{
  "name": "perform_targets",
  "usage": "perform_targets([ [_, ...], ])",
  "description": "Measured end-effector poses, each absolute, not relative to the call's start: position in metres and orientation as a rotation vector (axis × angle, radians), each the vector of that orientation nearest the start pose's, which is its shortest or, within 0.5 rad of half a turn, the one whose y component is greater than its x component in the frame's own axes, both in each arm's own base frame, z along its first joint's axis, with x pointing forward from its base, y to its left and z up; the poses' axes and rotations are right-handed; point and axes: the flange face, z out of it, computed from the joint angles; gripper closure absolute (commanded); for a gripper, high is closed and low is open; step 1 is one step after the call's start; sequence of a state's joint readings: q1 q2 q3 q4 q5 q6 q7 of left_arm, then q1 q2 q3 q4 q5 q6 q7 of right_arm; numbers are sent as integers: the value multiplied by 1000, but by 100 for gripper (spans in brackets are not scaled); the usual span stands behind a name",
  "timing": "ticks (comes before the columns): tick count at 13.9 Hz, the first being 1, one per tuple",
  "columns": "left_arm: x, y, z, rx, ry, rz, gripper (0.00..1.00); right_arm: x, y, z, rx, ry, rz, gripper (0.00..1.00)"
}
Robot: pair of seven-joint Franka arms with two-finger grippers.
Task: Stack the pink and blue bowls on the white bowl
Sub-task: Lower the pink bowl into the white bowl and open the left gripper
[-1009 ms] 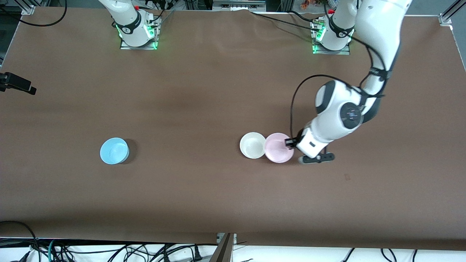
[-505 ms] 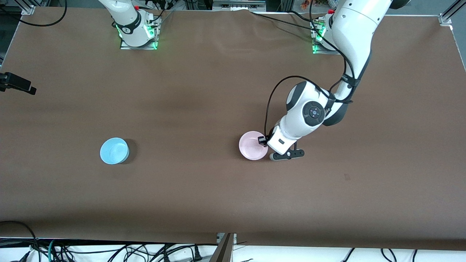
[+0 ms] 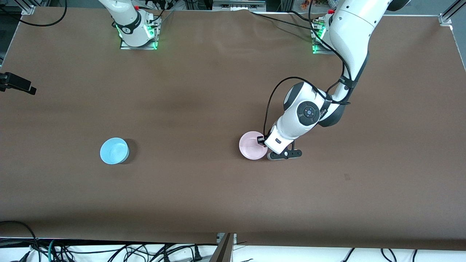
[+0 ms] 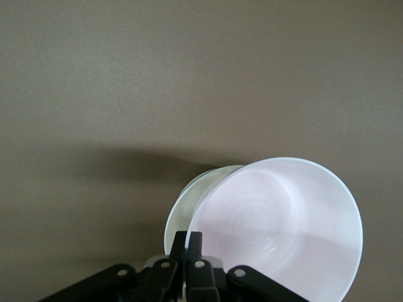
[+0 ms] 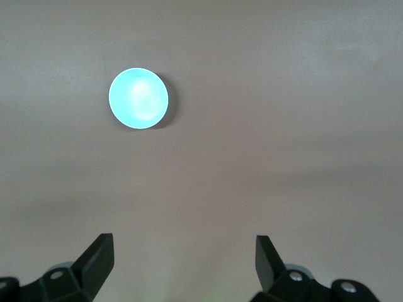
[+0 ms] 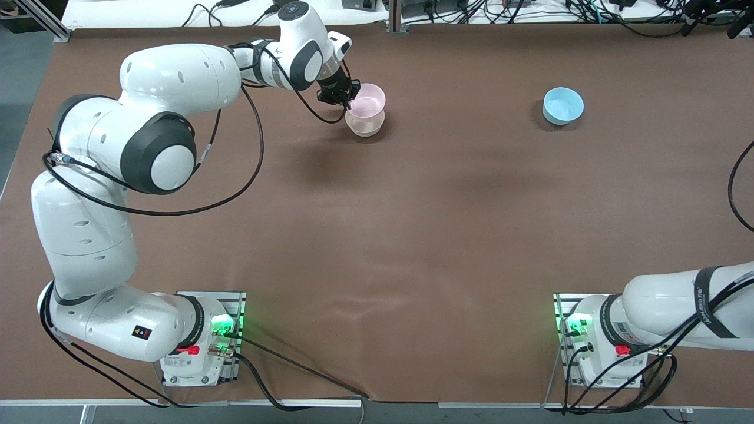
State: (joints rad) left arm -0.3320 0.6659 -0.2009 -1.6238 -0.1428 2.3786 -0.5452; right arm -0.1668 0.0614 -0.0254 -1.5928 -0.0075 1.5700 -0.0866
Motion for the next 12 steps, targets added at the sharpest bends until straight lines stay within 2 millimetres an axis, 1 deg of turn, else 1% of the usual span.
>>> perform_targets([
  [5,607,-344,238,-3368,-250,88,100,559,-109,580,-3132,165,133,1],
  [12,605,-341,232,-3365,-208,98,100,559,-109,580,-3132,165,133,1],
])
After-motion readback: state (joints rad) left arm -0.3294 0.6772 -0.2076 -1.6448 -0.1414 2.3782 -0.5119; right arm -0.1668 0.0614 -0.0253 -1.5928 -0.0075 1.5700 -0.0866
